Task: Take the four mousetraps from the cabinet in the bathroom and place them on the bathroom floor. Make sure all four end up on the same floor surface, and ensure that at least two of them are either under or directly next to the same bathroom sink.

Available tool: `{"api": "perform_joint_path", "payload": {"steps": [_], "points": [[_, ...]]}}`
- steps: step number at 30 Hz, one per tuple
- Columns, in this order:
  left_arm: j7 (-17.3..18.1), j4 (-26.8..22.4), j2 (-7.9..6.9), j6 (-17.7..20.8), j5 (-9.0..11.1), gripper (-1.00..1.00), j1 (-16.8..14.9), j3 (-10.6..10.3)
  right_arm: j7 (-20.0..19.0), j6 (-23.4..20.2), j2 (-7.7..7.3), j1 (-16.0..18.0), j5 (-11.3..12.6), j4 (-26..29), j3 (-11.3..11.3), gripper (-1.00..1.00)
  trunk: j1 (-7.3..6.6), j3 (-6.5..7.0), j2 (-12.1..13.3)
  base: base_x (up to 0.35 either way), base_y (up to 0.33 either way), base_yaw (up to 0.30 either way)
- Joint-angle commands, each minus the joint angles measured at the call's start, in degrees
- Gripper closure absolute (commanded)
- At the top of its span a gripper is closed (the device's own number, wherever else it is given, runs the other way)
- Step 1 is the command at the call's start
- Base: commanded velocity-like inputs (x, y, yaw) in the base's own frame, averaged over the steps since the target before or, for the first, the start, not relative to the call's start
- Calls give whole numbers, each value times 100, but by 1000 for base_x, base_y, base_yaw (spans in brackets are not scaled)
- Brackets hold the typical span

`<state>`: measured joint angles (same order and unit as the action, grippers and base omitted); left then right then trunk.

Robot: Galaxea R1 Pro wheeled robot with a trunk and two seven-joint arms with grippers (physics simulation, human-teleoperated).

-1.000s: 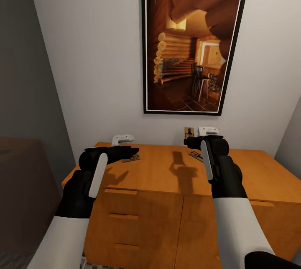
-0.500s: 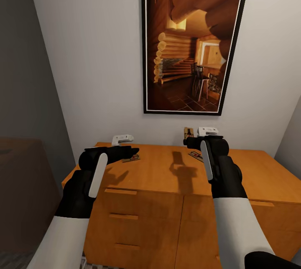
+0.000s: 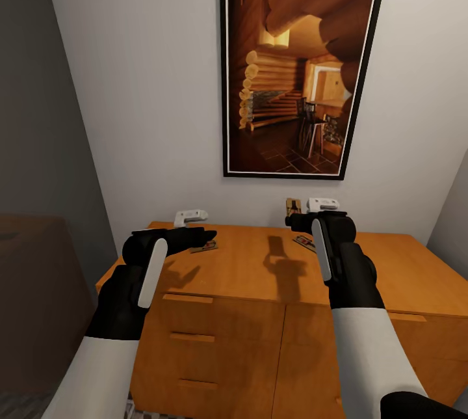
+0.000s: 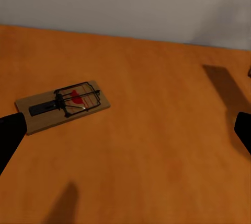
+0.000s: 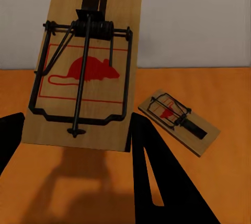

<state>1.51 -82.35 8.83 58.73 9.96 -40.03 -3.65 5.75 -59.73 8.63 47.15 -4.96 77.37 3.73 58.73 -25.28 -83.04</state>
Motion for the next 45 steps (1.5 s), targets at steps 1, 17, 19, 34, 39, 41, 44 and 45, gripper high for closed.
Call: {"api": "perform_joint_path", "payload": {"steps": [1, 17, 19, 34, 39, 41, 44, 45], "points": [[16, -3, 1, 25, -3, -100, -5, 4, -31, -27, 0, 5, -25, 7, 8, 100, 0, -7, -4, 0, 0, 0], [2, 25, -32, 23, -56, -100, -5, -4, -1108, -27, -771, 4, -43, -21, -29, 100, 0, -7, -4, 0, 0, 0], [-6, 26, -39, 24, -78, -100, -5, -4, -1157, -27, -794, 2, -47, -31, -29, 100, 0, -7, -4, 0, 0, 0], [-32, 27, -193, 45, -125, -100, -11, 10, -1200, -27, -813, 1, -58, -62, -39, 100, 0, -7, -4, 0, 0, 0], [6, 17, -455, 64, -81, -100, -9, -7, -1200, -27, -811, -3, -56, -64, -40, 100, 0, -7, -4, 0, 0, 0], [18, 14, -512, 66, -72, -100, -11, -10, -1199, -27, -811, -3, -56, -64, -40, 100, 0, -7, -4, 0, 0, 0], [32, 3, -580, 69, -62, -100, -11, -15, -1199, -27, -806, -2, -57, -64, -39, 100, 0, -7, -4, 0, 0, 0], [36, -3, -590, 71, -61, -100, -11, -16, -1199, -27, -805, -3, -57, -64, -39, 100, 0, -7, -4, 0, 0, 0]]}}
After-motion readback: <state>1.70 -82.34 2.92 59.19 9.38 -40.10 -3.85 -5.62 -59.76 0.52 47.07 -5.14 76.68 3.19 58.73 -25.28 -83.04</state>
